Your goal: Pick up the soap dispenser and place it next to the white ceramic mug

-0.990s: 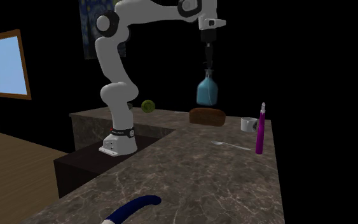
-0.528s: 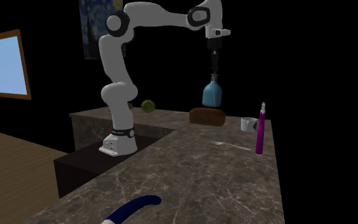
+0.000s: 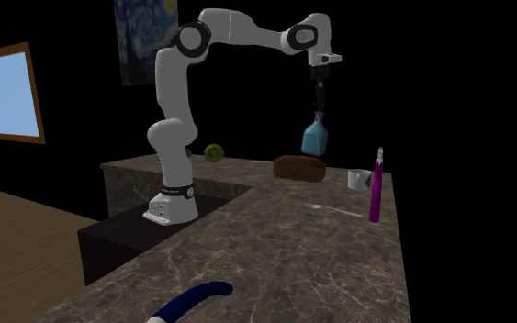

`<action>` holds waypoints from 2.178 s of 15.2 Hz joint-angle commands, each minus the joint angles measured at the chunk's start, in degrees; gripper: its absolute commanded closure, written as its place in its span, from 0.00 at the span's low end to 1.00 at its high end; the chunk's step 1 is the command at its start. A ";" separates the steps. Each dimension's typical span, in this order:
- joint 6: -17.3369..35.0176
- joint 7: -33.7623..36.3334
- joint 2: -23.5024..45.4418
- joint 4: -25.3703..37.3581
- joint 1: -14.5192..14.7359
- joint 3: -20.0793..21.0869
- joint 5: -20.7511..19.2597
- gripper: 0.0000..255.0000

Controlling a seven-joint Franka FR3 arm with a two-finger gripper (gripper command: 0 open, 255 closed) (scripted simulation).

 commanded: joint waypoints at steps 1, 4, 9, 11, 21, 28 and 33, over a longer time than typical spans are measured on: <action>0.65 2.79 3.06 2.53 1.31 1.29 -1.37 1.00; 0.79 6.86 8.65 7.89 3.69 2.85 -4.06 1.00; 2.94 9.14 12.19 9.17 5.42 3.44 -5.79 1.00; 4.52 9.03 12.08 7.48 5.34 3.41 -5.72 1.00; 12.10 8.68 12.39 0.16 5.15 3.26 -5.77 1.00; 17.18 8.65 13.39 -3.97 5.21 3.09 -6.13 1.00; 20.32 8.71 14.33 -6.24 5.30 2.97 -6.51 1.00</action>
